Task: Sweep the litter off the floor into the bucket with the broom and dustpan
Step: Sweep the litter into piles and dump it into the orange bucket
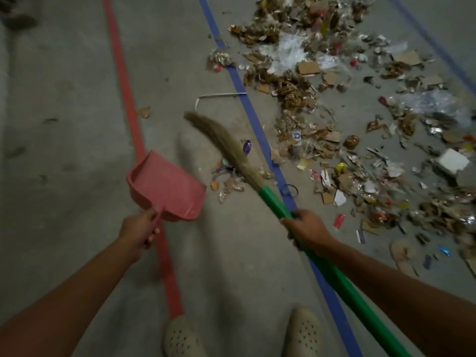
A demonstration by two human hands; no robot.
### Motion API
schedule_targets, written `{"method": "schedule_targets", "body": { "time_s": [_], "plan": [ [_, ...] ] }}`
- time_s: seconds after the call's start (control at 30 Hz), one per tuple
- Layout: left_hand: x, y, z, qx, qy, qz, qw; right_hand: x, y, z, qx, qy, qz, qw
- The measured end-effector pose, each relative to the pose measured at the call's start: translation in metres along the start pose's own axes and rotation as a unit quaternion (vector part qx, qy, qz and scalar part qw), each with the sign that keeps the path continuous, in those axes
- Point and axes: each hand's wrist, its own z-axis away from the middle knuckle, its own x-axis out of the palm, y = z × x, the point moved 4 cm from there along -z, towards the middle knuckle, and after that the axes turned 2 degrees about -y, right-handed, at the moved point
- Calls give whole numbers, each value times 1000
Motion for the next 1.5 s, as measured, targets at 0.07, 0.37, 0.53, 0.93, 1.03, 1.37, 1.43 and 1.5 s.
{"method": "schedule_targets", "body": {
  "time_s": [0.07, 0.37, 0.53, 0.93, 1.03, 1.37, 1.43, 1.5],
  "plan": [
    [-5, -13, 22, -23, -5, -3, 1000, 11, 20, 26, 37, -39, 37, 998],
    [18, -28, 58, -31, -23, -9, 999, -18, 72, 31, 188, 66, 26, 980],
    [19, -18, 55, -27, -39, 5, 999, -33, 29, 34, 144, 182, -129, 964],
    [-95, 73, 105, -12, -42, 38, 998, -10, -134, 134, 103, 131, -89, 982],
    [-128, 77, 102, -12, -32, 19, 999, 18, -155, 136, 118, 74, -62, 988],
    [-115, 57, 34, -57, -31, -23, 998, 79, -128, 34, 235, -34, 50, 970],
    [-102, 67, 16, -60, -46, -23, 997, 65, -123, 10, 248, 13, 3, 969],
    [-92, 83, -3, -63, -51, -19, 997, 46, -121, -11, 253, 65, -63, 963]
  ]
}}
